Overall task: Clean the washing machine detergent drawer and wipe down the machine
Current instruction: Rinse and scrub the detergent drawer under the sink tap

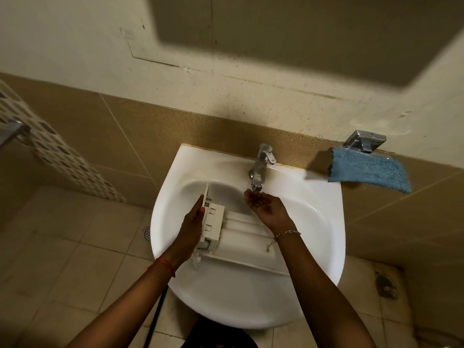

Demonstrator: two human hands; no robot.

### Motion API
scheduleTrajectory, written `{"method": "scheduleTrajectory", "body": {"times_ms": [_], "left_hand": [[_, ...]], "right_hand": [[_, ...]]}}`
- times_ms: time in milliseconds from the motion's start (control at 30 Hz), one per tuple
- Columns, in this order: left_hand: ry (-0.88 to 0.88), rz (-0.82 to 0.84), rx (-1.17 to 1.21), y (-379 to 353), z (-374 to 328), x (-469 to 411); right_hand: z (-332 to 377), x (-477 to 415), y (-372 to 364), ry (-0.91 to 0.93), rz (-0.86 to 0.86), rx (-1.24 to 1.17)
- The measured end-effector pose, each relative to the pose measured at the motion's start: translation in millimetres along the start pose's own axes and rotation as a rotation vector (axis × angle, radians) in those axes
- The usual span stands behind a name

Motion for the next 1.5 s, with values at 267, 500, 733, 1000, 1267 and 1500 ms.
{"method": "scheduleTrajectory", "body": {"times_ms": [267,500,733,1000,1267,1500], "left_hand": [[-0.024,-0.002,0.025,-1,3,3],[-0.050,-0.009,0.047,-2,4,-1],[-0.068,-0.022,0.041,0,4,-2],[-0.043,-0.035,0.004,2,6,-7],[-0.044,-0.018,-0.018,2,0,-6],[0.005,-0.005,-0.016,-1,4,-8]], "right_hand": [[-46,15,-26,-0.101,0.156,0.252],[-46,40,-42,-0.076,0.400,0.721],[-12,10,-3,-0.046,0.058,0.120],[-3,1,-22,0.010,0.106,0.097],[47,18,15,0.111,0.089,1.361],[72,18,22,0.349,0.054,1.575]]}}
Point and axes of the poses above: each hand's wrist, its own x-axis away from the middle knuckle, its own y-axis out of the back of the hand, z = x × y, the point moved 7 cm from there along -x, towards the middle knuckle, and after that the axes turned 12 degrees about y, right-handed, at the moved point
